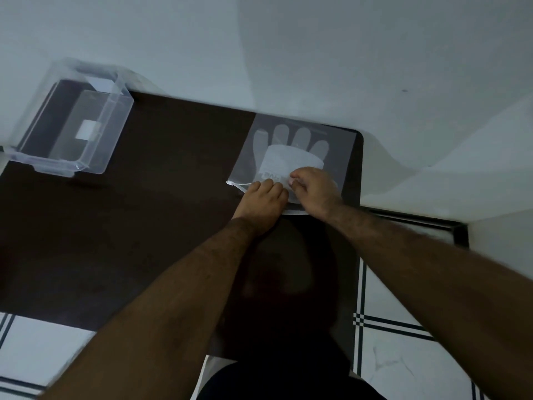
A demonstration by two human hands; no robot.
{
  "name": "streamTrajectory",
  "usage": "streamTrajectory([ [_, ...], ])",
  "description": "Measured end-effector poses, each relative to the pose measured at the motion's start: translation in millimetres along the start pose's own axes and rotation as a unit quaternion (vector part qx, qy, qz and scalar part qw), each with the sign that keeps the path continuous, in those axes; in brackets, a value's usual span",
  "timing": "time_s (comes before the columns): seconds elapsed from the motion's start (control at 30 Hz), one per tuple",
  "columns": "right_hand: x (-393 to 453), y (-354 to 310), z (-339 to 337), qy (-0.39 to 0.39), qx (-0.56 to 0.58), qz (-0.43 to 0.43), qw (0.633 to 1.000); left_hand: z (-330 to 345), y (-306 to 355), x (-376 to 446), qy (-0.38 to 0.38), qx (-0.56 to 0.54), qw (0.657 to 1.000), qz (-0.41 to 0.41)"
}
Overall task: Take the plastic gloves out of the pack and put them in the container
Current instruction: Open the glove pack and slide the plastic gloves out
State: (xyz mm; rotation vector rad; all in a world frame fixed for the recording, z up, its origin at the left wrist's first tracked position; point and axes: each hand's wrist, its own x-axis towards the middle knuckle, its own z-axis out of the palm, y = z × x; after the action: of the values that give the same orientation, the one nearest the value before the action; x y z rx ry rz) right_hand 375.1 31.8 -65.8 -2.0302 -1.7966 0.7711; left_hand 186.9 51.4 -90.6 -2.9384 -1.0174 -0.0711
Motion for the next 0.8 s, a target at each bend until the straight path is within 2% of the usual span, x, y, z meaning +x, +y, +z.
streamTrajectory([
  [0.13,7,-3,2,-0.133,-0.079,0.073,0.985,-7,0,-6,-0.025,-0.011,1.0,-0.003],
  [0.23,10,-7,0,-0.181,-0.132,0.076,0.972,-11,2,-10,-0.02,-0.009,1.0,-0.006],
  [0.43,20,-12,-4,-0.202,-0.134,0.091,0.966,-14,11,-30,-0.005,-0.015,1.0,0.0],
  [0.6,24,-7,-6,-0.195,-0.164,0.084,0.963,-15,23,-56,0.046,-0.037,0.998,0.004],
  [0.8,30,-5,-6,-0.185,-0.181,0.079,0.963,-22,42,-98,0.041,-0.058,0.997,0.007],
])
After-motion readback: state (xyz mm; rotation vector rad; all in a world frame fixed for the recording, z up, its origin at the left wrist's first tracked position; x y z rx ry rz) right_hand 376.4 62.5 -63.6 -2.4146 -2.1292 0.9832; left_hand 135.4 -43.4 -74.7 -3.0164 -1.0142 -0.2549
